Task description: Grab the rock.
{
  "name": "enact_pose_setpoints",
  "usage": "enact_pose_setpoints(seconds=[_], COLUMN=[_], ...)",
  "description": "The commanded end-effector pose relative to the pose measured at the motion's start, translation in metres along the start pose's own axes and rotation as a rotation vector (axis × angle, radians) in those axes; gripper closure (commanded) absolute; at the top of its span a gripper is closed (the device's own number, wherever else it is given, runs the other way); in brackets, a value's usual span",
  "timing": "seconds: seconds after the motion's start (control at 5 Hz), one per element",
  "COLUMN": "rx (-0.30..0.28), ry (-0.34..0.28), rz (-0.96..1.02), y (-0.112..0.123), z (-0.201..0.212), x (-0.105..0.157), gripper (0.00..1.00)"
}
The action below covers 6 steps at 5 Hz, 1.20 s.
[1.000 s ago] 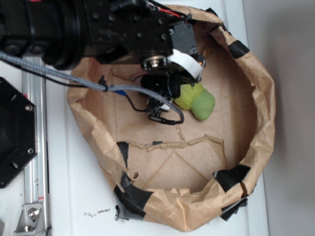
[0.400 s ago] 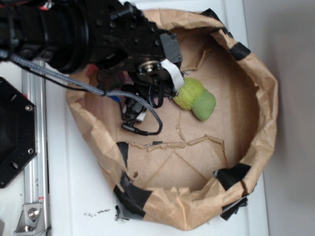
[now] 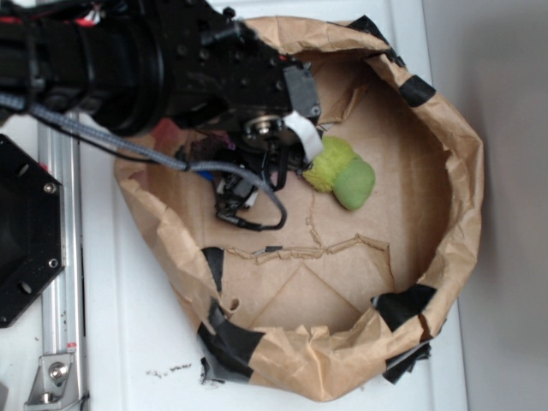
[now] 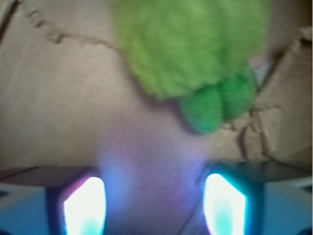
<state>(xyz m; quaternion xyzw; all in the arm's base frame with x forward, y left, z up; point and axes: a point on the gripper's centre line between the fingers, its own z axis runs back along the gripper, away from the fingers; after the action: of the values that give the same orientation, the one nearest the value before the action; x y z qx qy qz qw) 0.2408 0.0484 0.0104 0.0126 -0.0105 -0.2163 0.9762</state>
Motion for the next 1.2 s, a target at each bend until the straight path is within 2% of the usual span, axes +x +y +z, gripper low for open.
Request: enact_pose_setpoints(seconds=[0.0,0.2,0.4,0.8,1.0], rx=[0.038,-0.013,-0.09,-0.098,-0.12], ry=[-0.003,-0.02,-0.047,-0.075,-0.037], rz=[-0.003,0.013,0.112,0.176,0.177], y=[-0.001,0.0,0.006,0.012,0.008], z=[0.002,0.011,0.041,0.072,0.067], x=[0.008,0.004,-0.005,-0.017,-0.023], gripper=[1.0,0.0,0.0,0.0,0.0])
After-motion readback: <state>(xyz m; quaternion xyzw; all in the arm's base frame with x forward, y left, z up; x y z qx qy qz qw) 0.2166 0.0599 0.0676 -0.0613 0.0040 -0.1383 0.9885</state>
